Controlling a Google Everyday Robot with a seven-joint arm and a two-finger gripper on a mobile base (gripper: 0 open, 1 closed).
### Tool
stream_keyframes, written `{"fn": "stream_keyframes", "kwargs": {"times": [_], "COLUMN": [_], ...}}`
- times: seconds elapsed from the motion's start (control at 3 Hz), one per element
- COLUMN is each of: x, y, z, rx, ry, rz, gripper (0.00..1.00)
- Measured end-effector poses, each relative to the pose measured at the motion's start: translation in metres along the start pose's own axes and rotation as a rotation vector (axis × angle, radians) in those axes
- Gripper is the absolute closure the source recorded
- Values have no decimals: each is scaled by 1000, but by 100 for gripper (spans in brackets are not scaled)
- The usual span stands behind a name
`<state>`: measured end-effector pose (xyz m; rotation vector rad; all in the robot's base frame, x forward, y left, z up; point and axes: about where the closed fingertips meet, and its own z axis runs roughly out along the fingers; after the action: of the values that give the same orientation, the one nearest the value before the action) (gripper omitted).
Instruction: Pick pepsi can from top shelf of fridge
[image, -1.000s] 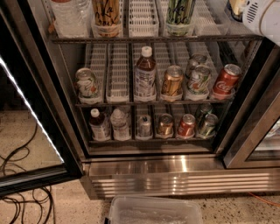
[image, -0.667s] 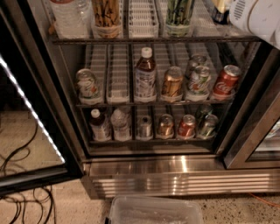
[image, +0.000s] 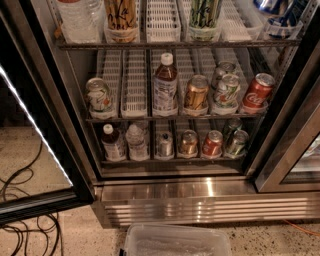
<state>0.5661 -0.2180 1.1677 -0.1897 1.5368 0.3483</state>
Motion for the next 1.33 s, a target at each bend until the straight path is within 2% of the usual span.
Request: {"fn": "stream_keyframes", "kwargs": {"times": [0.33, 0.67, 1.0, 1.33], "x": [6, 7, 20, 51], "y": [4, 4, 10, 23], "z": [-4, -3, -1, -14], "rx": [-64, -64, -85, -136], "ry": [23, 26, 69, 180], "rz": [-15, -15, 8, 87], "gripper": [100, 100, 100, 100]}}
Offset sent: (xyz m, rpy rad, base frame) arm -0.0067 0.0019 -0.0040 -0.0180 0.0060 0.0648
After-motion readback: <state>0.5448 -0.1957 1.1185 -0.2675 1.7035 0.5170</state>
